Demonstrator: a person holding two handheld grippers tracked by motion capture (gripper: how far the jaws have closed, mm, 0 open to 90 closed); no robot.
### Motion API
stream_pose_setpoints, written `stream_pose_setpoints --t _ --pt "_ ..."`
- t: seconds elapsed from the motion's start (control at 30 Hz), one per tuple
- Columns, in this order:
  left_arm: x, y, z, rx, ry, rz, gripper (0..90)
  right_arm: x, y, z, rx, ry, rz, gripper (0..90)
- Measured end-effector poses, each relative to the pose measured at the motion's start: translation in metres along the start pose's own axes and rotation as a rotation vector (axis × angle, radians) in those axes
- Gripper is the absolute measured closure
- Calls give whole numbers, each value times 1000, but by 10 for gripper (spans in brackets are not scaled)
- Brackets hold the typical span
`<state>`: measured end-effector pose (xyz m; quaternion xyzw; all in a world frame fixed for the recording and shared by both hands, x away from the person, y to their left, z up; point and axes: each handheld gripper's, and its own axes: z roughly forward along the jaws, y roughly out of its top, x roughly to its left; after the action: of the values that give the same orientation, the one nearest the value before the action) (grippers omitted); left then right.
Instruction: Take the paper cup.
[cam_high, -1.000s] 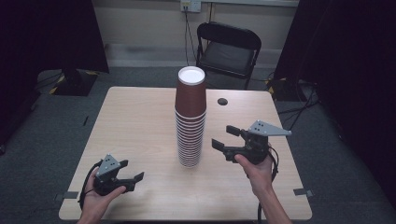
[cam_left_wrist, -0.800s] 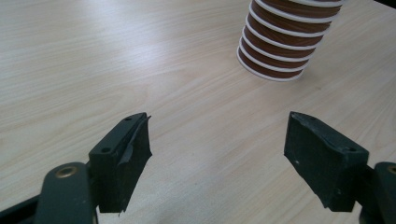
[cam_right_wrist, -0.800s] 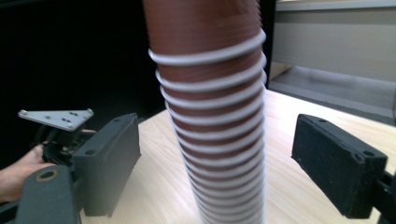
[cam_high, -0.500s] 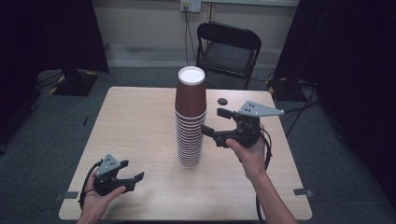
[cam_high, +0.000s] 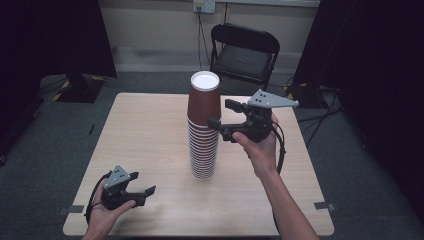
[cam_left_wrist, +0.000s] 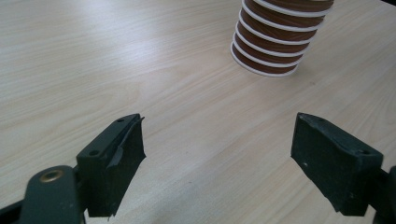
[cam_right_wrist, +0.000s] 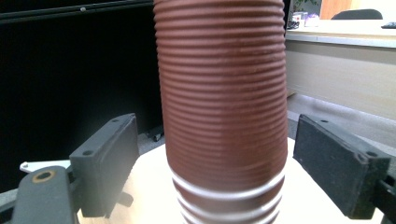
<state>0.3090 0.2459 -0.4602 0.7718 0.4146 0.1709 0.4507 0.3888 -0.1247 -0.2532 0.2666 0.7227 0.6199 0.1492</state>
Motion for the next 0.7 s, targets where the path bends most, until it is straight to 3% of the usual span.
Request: stream_pose_setpoints --t 0.2,0.7 --pt "1 0 1 7 -2 -8 167 0 8 11 -9 18 -16 129" --pt "2 0 0 12 5 -4 170 -7 13 42 51 8 -23 99"
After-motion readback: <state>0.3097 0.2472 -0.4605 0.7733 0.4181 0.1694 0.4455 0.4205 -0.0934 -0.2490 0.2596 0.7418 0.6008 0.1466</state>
